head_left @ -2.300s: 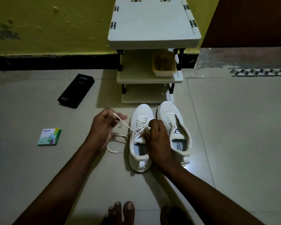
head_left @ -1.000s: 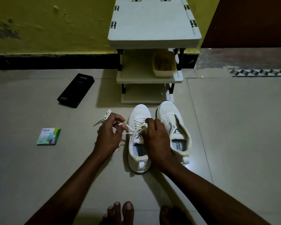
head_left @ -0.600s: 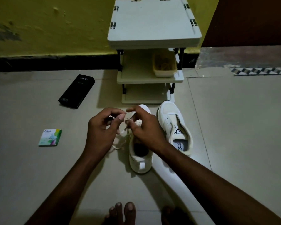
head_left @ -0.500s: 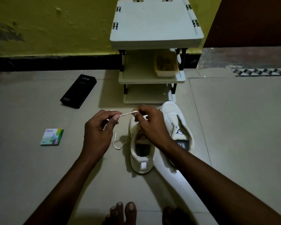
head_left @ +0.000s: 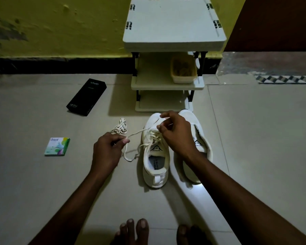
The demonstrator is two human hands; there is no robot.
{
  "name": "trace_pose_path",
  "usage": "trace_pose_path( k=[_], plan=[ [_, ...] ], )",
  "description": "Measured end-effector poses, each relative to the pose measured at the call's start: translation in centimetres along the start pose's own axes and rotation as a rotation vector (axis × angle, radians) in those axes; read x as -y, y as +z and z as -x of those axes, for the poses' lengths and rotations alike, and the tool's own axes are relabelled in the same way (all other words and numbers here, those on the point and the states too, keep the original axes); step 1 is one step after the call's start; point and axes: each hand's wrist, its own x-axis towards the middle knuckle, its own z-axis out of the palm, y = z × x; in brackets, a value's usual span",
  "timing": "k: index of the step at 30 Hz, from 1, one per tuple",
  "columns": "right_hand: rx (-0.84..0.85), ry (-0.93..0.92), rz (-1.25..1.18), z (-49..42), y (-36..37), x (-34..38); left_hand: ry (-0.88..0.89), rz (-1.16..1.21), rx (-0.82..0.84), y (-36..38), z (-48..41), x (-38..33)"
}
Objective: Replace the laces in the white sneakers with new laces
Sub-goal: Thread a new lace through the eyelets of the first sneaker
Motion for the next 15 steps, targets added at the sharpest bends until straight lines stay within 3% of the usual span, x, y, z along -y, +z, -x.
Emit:
trace_pose_path(
  k=[7, 10, 15],
  plan=[
    [0.020, -0.131, 0.335, 3.3, -0.2, -2.1, -0.136, 0.433, 0.166, 2.0, -0.1, -4.4],
    [-0.012, -0.124, 0.314, 4.1, 0.1, -2.7, -0.175, 0.487, 0.230, 3.4, 0.2, -5.3],
    [-0.048, 0.086, 0.095, 4.8, 0.1, -2.8, -0.134, 0.337, 0.243, 5.1, 0.7, -6.0]
  ],
)
